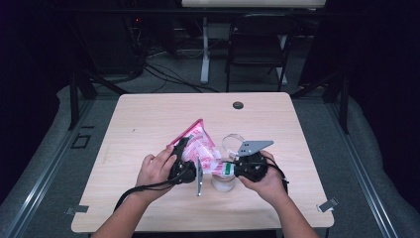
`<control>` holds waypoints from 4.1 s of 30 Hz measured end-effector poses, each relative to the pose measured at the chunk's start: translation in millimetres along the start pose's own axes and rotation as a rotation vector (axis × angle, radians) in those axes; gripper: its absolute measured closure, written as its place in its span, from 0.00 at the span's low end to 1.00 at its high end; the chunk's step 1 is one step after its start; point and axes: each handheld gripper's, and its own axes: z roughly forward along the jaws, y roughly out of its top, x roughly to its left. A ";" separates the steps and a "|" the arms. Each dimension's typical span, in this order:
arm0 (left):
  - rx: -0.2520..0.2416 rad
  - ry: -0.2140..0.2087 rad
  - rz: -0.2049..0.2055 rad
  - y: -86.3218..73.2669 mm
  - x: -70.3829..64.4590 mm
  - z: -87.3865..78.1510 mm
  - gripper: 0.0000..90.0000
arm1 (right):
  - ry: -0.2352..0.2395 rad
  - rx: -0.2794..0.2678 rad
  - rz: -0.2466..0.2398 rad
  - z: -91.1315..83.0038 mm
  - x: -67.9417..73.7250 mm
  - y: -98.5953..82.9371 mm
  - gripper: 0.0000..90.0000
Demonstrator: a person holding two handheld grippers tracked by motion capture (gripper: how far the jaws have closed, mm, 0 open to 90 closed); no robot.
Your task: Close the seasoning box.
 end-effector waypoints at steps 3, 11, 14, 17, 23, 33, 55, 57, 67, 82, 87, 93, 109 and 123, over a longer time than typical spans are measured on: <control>0.003 -0.001 0.000 0.2 -0.4 -0.3 0.69 | -0.001 0.001 0.000 0.1 0.0 -0.2 1.00; 0.003 0.005 0.009 0.2 -0.2 -0.3 0.69 | 0.000 0.006 -0.001 1.2 0.2 -0.7 1.00; -0.001 0.010 0.016 0.3 0.1 -0.6 0.69 | 0.004 0.008 -0.002 1.6 -0.1 -1.0 1.00; -0.001 0.016 0.023 0.6 0.5 -1.0 0.69 | 0.002 0.009 0.000 2.7 -0.3 -1.8 1.00; -0.003 0.025 0.030 1.3 1.2 -1.9 0.69 | 0.001 0.013 0.001 3.9 -0.3 -2.6 1.00; -0.007 0.028 0.038 2.3 0.7 -2.0 0.69 | 0.003 0.022 0.003 4.3 -1.8 -3.6 1.00; -0.019 0.051 0.063 4.0 3.6 -4.6 0.70 | 0.002 0.032 0.000 5.7 -1.6 -4.4 1.00; -0.016 0.052 0.065 4.4 4.1 -5.1 0.70 | 0.004 0.033 -0.001 5.7 -1.6 -4.4 1.00; -0.029 0.075 0.075 4.9 2.9 -7.0 0.70 | 0.004 0.034 0.002 6.3 -1.7 -5.0 1.00; -0.041 0.101 0.087 5.6 1.2 -8.1 0.71 | 0.003 0.034 0.008 6.5 -2.7 -6.0 1.00; -0.044 0.107 0.093 6.1 1.6 -8.5 0.71 | 0.003 0.037 0.008 6.3 -3.1 -6.1 1.00; -0.046 0.109 0.094 6.7 1.3 -8.1 0.71 | 0.003 0.042 0.012 6.6 -3.6 -6.3 1.00; -0.056 0.118 0.105 9.7 1.7 -8.8 0.72 | -0.012 0.057 0.016 6.2 -5.8 -7.4 1.00; -0.058 0.117 0.100 11.0 2.3 -9.7 0.72 | -0.013 0.057 0.019 5.1 -7.2 -7.5 1.00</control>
